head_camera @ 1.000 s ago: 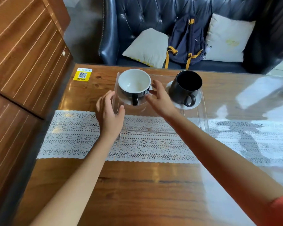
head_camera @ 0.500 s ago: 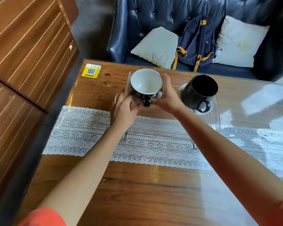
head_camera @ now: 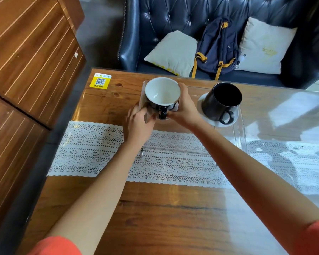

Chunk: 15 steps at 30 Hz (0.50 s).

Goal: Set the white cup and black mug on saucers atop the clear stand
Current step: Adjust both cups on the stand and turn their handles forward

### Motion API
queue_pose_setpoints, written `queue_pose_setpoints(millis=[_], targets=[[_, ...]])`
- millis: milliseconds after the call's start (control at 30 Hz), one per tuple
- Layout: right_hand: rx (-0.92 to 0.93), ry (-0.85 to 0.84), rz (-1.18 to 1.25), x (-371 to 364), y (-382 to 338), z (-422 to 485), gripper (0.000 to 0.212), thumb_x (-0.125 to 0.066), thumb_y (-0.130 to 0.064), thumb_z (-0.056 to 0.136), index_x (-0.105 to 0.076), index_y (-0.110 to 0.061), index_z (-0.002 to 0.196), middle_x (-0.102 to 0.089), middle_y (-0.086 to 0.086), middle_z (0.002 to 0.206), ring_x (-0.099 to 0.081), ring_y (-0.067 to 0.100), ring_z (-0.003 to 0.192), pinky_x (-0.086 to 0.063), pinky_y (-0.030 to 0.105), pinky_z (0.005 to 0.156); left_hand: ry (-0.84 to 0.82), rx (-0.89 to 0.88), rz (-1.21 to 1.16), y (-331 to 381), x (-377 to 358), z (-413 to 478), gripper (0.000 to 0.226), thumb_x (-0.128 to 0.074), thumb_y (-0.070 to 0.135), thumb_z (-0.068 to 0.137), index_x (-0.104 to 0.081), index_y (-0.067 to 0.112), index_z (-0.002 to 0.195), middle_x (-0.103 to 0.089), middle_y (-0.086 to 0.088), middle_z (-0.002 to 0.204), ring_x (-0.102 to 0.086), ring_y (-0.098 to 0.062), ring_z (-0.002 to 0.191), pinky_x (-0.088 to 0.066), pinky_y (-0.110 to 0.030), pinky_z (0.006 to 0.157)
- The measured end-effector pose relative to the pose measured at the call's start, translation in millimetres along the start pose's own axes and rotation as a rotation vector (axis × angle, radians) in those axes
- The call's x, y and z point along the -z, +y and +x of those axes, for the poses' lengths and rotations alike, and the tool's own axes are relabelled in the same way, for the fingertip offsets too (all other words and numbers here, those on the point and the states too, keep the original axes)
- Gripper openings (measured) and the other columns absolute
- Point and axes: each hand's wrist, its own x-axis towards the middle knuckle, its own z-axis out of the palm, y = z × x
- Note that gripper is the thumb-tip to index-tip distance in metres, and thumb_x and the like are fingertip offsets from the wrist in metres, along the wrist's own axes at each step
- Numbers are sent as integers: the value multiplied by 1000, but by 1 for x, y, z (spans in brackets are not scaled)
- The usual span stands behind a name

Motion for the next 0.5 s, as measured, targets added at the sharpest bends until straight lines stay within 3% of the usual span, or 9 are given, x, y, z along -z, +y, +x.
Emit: queue_pose_setpoints(millis=[367,500], targets=[[-24,22,28,-1,-5,-6,86,-79,-12,59,-35,-12,133,-50,5,128,-50,24,119,-45,34,91,-14,42,24,1,1,0,34,-51,42,88,-63,17,107,-56,-7,132,-41,-29,127,-39,-49,99],[-39,25,44,-1,-5,-8,95,-77,-9,63,-26,-14,142,-49,2,134,-48,21,122,-45,34,96,1,33,25,3,2,-1,32,-53,39,88,-64,15,104,-57,-8,131,-42,-29,126,-39,-47,99]])
